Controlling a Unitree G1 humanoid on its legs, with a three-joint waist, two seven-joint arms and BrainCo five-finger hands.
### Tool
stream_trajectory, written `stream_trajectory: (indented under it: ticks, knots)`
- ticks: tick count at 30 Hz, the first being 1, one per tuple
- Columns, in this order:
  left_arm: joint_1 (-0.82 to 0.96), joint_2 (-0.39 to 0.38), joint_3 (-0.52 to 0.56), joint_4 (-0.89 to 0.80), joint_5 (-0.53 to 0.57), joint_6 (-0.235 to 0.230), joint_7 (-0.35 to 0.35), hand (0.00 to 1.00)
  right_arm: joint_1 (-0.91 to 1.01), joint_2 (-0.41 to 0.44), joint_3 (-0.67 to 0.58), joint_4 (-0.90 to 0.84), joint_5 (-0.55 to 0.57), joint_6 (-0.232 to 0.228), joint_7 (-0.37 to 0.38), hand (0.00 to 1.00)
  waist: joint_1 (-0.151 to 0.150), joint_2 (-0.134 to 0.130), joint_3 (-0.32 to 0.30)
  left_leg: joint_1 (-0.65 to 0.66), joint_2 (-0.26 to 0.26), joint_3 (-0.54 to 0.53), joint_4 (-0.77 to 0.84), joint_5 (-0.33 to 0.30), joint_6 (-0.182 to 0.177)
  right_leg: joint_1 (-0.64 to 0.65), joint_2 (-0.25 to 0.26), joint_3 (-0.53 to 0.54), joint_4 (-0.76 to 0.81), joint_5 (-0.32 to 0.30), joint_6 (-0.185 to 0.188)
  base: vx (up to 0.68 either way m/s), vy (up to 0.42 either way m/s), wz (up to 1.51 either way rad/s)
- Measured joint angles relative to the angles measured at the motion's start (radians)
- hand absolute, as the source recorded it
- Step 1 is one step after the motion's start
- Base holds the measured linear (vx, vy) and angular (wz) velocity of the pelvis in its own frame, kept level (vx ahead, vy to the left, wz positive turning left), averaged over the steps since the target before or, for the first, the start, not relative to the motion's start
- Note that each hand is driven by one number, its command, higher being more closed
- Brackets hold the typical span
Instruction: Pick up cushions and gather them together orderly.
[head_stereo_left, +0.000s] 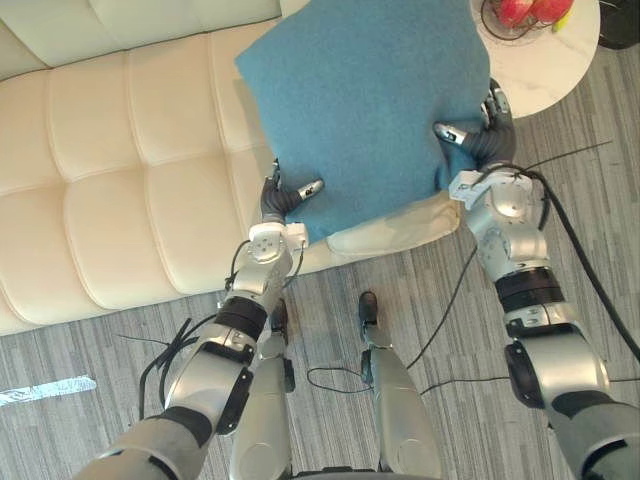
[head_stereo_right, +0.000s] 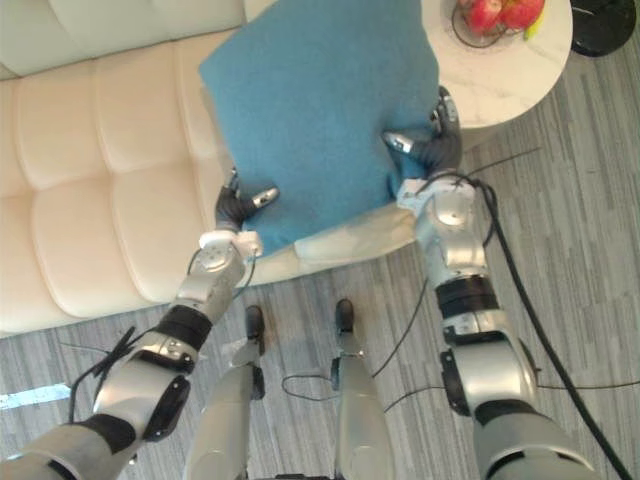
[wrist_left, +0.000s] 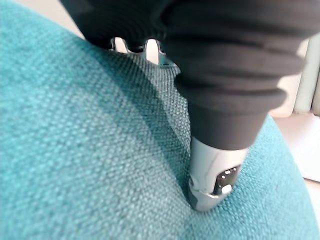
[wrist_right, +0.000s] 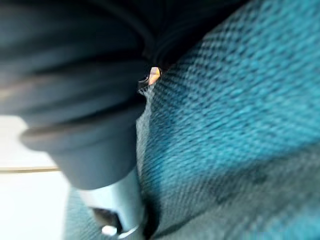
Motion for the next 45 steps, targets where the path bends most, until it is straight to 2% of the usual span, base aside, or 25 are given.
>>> stream_trajectory:
  ticks: [6,10,13,17,22,26,29,31,34,38,45]
  knots:
    - [-0.004,-0.001,0.018,-0.034,-0.006,0.0,0.053,1.0,-0.009,0.059,-0.025,-0.075,0.066,-0.041,-0.02,1.0,0.011,-0.003,0.002,-0.025,0.019,0.021,0.053,-0.006,-0.001,-0.011,0.01,0.004,0.006,0.001,-0.002,0.0,-0.018,-0.04]
    - [-0.004,-0.015,0.018,-0.113,-0.057,-0.001,0.091,1.0,-0.016,0.09,-0.056,-0.104,0.127,-0.056,-0.03,1.0,0.015,-0.004,0.002,-0.025,0.019,0.019,0.059,-0.006,-0.001,-0.01,0.009,0.003,0.017,-0.004,-0.005,0.0,-0.011,0.02]
    - [-0.003,-0.037,0.027,-0.175,-0.089,-0.002,0.119,1.0,0.009,0.11,-0.066,-0.151,0.162,-0.085,-0.034,1.0,0.017,-0.009,0.005,-0.007,0.016,0.017,0.06,-0.007,-0.002,-0.006,0.006,0.001,0.051,-0.025,-0.004,0.01,-0.038,0.04]
    - [0.021,-0.045,0.026,-0.265,-0.113,-0.006,0.137,1.0,0.111,0.16,-0.086,-0.263,0.178,-0.131,-0.036,1.0,0.018,-0.016,0.009,0.052,0.018,0.014,0.059,-0.017,-0.012,0.035,0.007,-0.003,0.089,-0.058,-0.011,0.01,-0.049,0.03]
    - [0.107,-0.087,0.017,-0.457,-0.118,-0.051,0.14,1.0,0.295,0.225,-0.102,-0.441,0.198,-0.202,-0.036,1.0,0.021,-0.016,0.008,0.113,0.018,0.015,0.059,-0.032,-0.024,0.083,0.002,-0.011,0.119,-0.088,-0.014,0.03,-0.036,0.01]
    - [0.241,-0.111,-0.024,-0.594,-0.107,-0.061,0.14,1.0,0.495,0.298,-0.099,-0.553,0.202,-0.226,-0.026,1.0,0.022,-0.015,-0.005,0.202,0.021,0.014,0.061,-0.064,-0.032,0.174,-0.001,-0.029,0.121,-0.12,-0.015,0.08,-0.009,0.04]
    - [0.38,-0.111,-0.072,-0.691,-0.078,-0.062,0.133,1.0,0.657,0.335,-0.086,-0.625,0.201,-0.229,0.004,1.0,0.022,-0.014,-0.074,0.215,0.02,0.017,0.069,-0.086,-0.032,0.192,-0.004,-0.034,0.121,-0.138,-0.014,0.09,0.016,0.03]
    - [0.476,-0.111,-0.094,-0.737,-0.07,-0.062,0.119,1.0,0.76,0.356,-0.062,-0.663,0.198,-0.227,0.029,1.0,0.022,-0.014,-0.097,0.26,0.017,0.017,0.071,-0.099,-0.033,0.241,-0.008,-0.036,0.12,-0.154,-0.011,0.14,0.027,0.03]
    - [0.612,-0.111,-0.126,-0.785,-0.062,-0.061,0.091,1.0,0.899,0.369,-0.051,-0.7,0.18,-0.217,0.065,1.0,0.022,-0.014,-0.163,0.316,0.006,0.018,0.048,-0.107,-0.035,0.291,-0.019,-0.043,0.118,-0.179,-0.006,0.11,0.023,0.09]
    - [0.76,-0.107,-0.153,-0.856,-0.058,-0.062,0.047,1.0,1.006,0.369,-0.05,-0.702,0.112,-0.201,0.103,1.0,0.022,-0.011,-0.236,0.387,-0.006,0.022,0.006,-0.108,-0.035,0.353,-0.028,-0.045,0.092,-0.188,-0.001,0.08,0.02,0.02]
    - [0.951,-0.082,-0.173,-0.888,-0.065,-0.062,-0.011,1.0,1.153,0.37,-0.02,-0.702,0.073,-0.183,0.131,1.0,0.019,-0.004,-0.338,0.46,-0.022,0.017,-0.055,-0.1,-0.024,0.424,-0.034,-0.046,0.037,-0.186,0.004,0.05,0.019,0.01]
